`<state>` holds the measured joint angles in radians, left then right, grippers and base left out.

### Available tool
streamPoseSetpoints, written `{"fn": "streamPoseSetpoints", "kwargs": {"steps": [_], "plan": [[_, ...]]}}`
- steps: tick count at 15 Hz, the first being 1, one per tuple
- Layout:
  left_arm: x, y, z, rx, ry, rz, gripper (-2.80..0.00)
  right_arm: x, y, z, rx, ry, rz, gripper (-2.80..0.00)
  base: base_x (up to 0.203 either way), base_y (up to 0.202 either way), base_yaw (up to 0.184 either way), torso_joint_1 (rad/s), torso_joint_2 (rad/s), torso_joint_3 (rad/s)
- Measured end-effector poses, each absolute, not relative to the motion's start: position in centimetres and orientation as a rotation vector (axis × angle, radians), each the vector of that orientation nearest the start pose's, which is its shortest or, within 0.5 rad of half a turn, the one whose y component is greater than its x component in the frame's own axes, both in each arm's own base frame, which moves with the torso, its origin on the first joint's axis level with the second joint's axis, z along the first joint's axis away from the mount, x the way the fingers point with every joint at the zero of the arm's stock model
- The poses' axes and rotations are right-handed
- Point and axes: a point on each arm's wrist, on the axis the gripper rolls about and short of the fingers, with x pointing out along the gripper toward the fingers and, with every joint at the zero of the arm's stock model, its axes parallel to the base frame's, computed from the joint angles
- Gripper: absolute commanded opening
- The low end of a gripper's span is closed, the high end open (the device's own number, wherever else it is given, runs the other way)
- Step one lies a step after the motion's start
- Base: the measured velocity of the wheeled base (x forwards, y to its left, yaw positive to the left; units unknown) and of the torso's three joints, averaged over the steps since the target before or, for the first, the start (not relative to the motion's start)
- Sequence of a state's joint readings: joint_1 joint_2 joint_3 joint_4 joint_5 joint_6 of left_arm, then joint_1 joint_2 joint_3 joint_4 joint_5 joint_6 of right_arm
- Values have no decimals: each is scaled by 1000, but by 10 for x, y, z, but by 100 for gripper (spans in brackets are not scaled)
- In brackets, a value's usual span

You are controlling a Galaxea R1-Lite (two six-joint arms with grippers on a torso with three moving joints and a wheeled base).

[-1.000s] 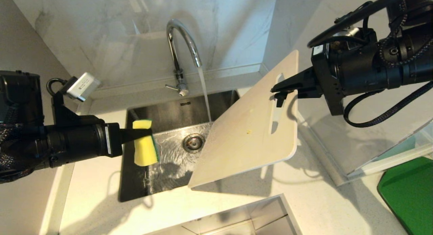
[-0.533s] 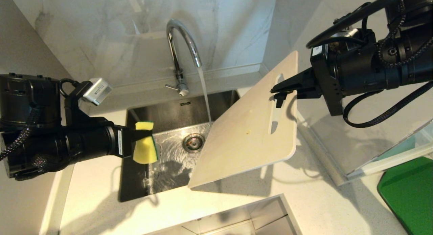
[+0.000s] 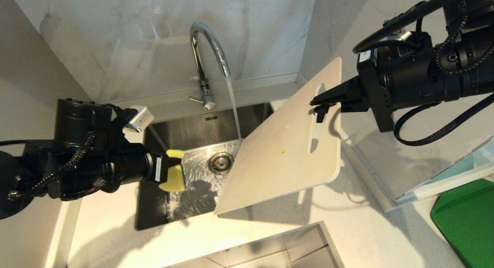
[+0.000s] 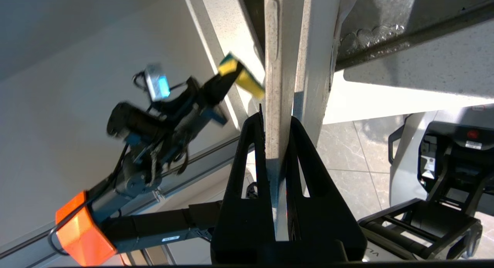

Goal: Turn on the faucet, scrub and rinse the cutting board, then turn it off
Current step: Put down the cleaning cloth

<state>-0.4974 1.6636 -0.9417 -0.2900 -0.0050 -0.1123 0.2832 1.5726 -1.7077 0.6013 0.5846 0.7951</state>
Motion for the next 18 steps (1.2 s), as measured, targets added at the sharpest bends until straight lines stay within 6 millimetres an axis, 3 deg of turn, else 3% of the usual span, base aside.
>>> {"fn": "streamPoseSetpoints", "kwargs": {"steps": [7,15,18], "plan": [[311,-126,186,14,548,-279,-280,232,81,353,804,810,610,-280,0,0,0,0,0,0],[334,-86,184,27,693,-145,-280,225,78,355,805,823,603,-280,0,0,0,0,0,0],[338,-74,196,37,777,-116,-280,223,78,354,805,832,599,-280,0,0,0,0,0,0]]}}
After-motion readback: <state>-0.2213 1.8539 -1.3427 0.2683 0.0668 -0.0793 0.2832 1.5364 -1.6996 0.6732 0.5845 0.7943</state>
